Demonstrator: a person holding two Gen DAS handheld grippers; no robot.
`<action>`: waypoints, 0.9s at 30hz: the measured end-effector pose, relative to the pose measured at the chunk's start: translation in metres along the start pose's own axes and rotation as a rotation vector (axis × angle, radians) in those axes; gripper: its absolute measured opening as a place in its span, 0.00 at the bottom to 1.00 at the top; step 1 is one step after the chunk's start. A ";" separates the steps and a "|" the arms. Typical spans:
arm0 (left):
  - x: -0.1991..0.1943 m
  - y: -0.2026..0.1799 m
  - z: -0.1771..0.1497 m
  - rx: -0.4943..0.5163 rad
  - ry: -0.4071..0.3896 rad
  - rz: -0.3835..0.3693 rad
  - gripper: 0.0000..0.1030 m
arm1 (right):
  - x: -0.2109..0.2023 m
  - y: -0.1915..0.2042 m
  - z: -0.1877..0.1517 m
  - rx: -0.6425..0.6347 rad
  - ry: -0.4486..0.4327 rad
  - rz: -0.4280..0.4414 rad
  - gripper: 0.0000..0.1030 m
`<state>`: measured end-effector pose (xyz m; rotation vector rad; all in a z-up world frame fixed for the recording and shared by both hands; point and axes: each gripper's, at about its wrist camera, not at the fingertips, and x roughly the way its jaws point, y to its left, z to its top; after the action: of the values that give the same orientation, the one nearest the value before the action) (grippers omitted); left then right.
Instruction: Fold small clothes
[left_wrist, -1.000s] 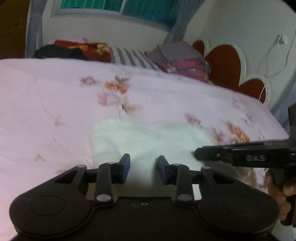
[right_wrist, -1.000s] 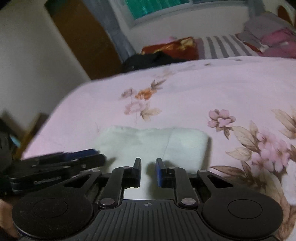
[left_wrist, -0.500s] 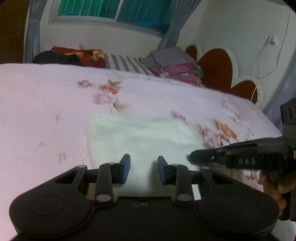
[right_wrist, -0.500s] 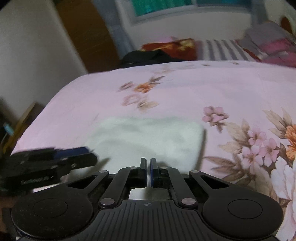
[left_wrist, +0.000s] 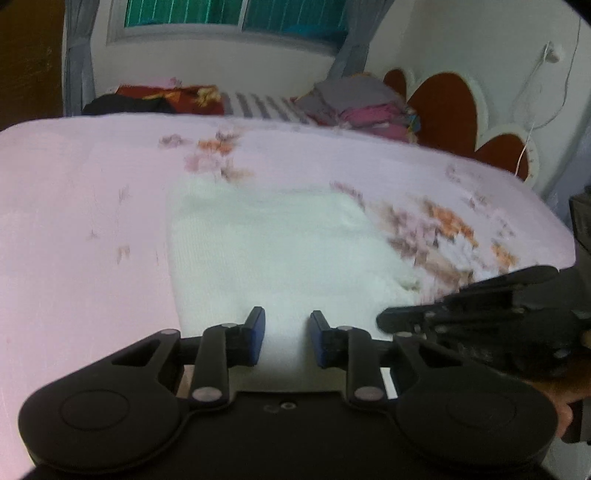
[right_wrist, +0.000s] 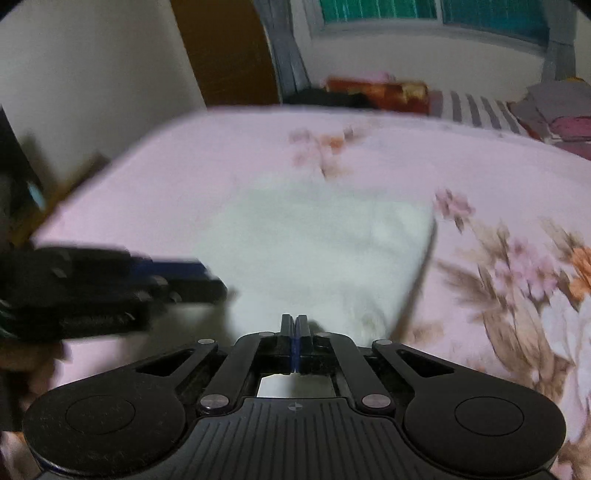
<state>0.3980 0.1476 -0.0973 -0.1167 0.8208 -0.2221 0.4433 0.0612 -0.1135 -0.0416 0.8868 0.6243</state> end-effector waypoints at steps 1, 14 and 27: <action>-0.002 -0.003 -0.006 -0.005 0.005 0.012 0.24 | 0.006 -0.001 -0.004 0.002 0.020 -0.036 0.00; -0.049 -0.026 -0.069 -0.074 -0.013 0.072 0.24 | -0.036 0.010 -0.057 0.035 0.044 0.001 0.00; -0.168 -0.081 -0.120 -0.075 -0.121 0.117 0.43 | -0.183 0.044 -0.119 0.055 -0.133 -0.039 0.00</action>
<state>0.1863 0.1073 -0.0441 -0.1504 0.7135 -0.0728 0.2501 -0.0263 -0.0457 0.0317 0.7720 0.5593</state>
